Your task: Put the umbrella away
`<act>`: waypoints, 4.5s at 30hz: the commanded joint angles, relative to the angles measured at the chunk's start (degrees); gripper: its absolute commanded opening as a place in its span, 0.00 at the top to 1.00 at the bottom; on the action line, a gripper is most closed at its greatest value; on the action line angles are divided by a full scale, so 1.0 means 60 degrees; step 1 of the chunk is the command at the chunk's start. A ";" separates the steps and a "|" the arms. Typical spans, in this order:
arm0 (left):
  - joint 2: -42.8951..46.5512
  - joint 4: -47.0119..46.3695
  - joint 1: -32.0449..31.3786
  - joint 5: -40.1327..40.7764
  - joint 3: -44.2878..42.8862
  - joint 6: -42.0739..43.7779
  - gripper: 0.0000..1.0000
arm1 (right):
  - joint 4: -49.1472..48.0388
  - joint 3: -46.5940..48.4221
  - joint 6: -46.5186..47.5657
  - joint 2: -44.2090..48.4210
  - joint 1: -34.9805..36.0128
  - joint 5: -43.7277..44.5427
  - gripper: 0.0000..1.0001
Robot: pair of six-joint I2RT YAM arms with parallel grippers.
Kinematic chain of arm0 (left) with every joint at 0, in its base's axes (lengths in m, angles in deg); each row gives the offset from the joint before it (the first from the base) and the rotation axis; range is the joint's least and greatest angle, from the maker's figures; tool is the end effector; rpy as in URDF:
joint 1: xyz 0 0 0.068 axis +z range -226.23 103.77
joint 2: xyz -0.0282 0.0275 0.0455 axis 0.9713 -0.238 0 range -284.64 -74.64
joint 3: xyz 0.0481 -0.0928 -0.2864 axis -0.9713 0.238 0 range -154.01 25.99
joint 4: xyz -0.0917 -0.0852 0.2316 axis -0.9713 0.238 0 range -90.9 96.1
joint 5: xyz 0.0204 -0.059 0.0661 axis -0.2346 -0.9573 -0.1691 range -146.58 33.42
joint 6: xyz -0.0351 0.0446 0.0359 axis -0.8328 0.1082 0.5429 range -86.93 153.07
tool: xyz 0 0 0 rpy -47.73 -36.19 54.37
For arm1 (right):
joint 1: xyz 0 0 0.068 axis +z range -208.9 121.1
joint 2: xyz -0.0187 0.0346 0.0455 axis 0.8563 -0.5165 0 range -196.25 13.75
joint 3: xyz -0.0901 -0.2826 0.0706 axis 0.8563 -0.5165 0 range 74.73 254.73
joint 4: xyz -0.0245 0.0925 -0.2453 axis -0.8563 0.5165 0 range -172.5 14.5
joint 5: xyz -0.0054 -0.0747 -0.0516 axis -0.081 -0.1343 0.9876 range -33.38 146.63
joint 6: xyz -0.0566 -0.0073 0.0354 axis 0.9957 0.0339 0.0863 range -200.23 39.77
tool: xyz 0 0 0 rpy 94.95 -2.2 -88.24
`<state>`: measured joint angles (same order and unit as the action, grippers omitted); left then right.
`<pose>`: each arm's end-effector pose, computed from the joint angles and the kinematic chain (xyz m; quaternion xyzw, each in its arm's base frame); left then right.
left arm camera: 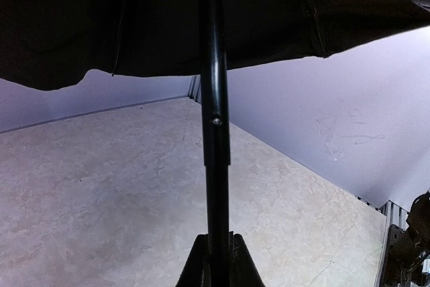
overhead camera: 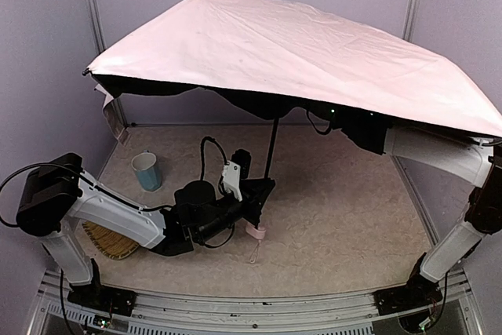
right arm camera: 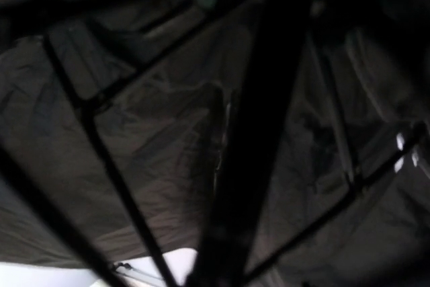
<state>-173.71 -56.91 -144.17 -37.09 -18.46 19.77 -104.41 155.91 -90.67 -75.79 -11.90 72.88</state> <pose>0.1606 -0.3484 0.2433 0.2083 0.6672 -0.3694 0.6124 0.2788 0.2768 0.4634 -0.0867 0.6164 0.2970 0.7241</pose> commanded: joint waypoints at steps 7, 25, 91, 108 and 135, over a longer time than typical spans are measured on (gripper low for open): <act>0.0136 -0.1420 -0.0130 0.0023 -0.0185 0.0356 1.00 | -0.0542 0.0112 -0.0446 0.0096 -0.0380 0.0331 0.56; 0.1104 -0.2224 0.1175 -0.1625 0.0557 0.0281 1.00 | 0.1302 -0.0670 0.0423 -0.0100 0.0147 -0.3121 0.96; 0.6790 0.4196 0.3867 -0.0137 0.1076 0.0371 0.31 | -0.5034 -0.5194 0.0419 0.2582 -0.2422 -0.4343 1.00; 0.7290 0.4820 0.2710 -0.0583 -0.0477 0.2487 0.26 | -0.4901 0.0472 0.1674 -0.0296 -0.1017 -0.4756 1.00; 0.4531 0.3108 0.2870 -0.1878 0.1981 0.1411 0.24 | -1.2062 -0.7757 0.1940 -0.2616 -0.1050 -0.4206 1.00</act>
<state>-149.27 -28.89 -125.33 -45.60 -2.35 27.35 -171.75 110.32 -83.96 -98.58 -19.68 52.90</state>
